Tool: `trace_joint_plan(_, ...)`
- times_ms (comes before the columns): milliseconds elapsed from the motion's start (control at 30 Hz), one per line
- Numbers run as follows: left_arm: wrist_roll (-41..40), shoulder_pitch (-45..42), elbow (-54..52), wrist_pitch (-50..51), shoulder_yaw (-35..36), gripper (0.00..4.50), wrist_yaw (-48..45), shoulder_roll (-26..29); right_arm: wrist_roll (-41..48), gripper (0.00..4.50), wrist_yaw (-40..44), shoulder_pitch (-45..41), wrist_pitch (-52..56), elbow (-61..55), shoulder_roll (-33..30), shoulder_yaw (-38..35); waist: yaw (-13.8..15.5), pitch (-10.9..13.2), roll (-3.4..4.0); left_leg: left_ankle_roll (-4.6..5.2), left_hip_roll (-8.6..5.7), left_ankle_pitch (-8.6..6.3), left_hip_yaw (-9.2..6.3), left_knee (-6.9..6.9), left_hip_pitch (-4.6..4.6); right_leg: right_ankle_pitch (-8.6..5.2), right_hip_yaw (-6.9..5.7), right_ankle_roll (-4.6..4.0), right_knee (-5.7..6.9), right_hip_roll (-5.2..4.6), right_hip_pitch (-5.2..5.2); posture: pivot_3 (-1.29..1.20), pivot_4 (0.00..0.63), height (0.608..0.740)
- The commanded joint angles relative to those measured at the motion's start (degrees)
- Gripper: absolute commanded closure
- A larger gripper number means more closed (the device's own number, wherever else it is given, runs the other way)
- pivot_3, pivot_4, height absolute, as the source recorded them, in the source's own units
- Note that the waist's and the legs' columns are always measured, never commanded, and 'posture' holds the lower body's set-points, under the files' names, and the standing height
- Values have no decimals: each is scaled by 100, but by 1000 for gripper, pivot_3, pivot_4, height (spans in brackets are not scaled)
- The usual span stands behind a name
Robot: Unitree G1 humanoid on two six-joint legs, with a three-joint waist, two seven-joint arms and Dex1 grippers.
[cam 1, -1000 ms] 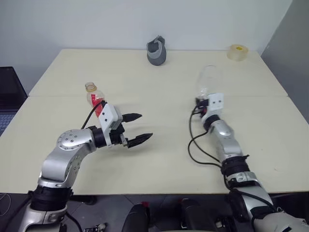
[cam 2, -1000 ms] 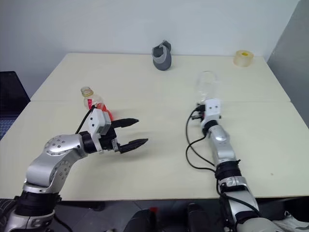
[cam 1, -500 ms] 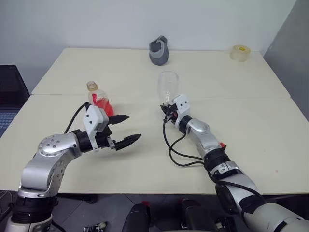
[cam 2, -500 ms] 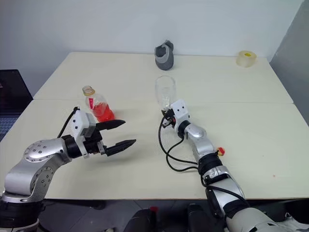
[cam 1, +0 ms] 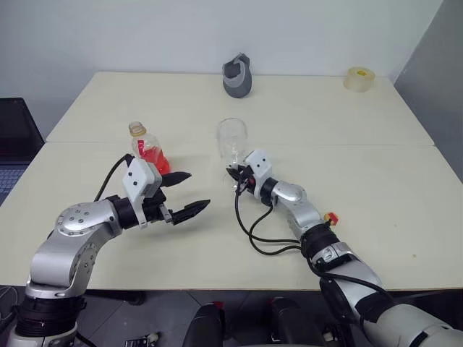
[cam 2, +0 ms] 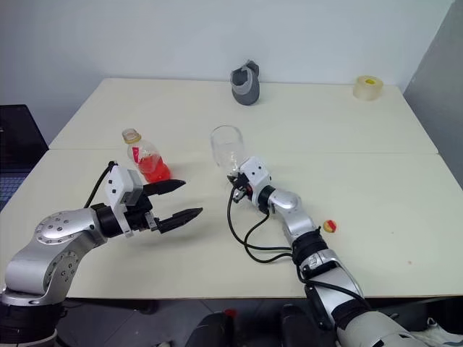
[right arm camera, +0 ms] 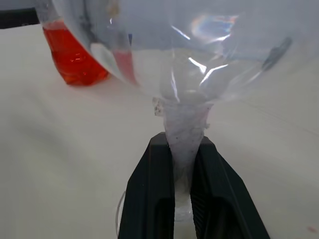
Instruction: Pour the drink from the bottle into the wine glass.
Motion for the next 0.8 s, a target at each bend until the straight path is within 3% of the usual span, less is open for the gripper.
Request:
trace_joint_plan(33, -63, -195, -197, -48, 2, 0, -4, 25, 26, 4370, 115, 2, -45, -117, 47, -16, -1, 0, 0, 0, 0, 0, 0, 0, 0, 0, 0, 0, 0, 0, 0, 0, 150, 740)
trace_joint_plan(467, -388, -321, -279, 79, 236, 0, 124, -65, 63, 10, 250, 84, 353, -287, 16, -7, -10, 0, 0, 0, 1, 0, -2, 0, 0, 0, 0, 0, 0, 0, 0, 0, 150, 740)
trace_joint_plan(800, -732, -178, -677, 273, 501, 0, 579, -159, 387, 10, 815, 1382, 1978, -3043, -790, 36, 29, 0, 0, 0, -3, 0, -7, 2, -4, 0, -3, 1, -2, -3, 1, 0, 150, 740)
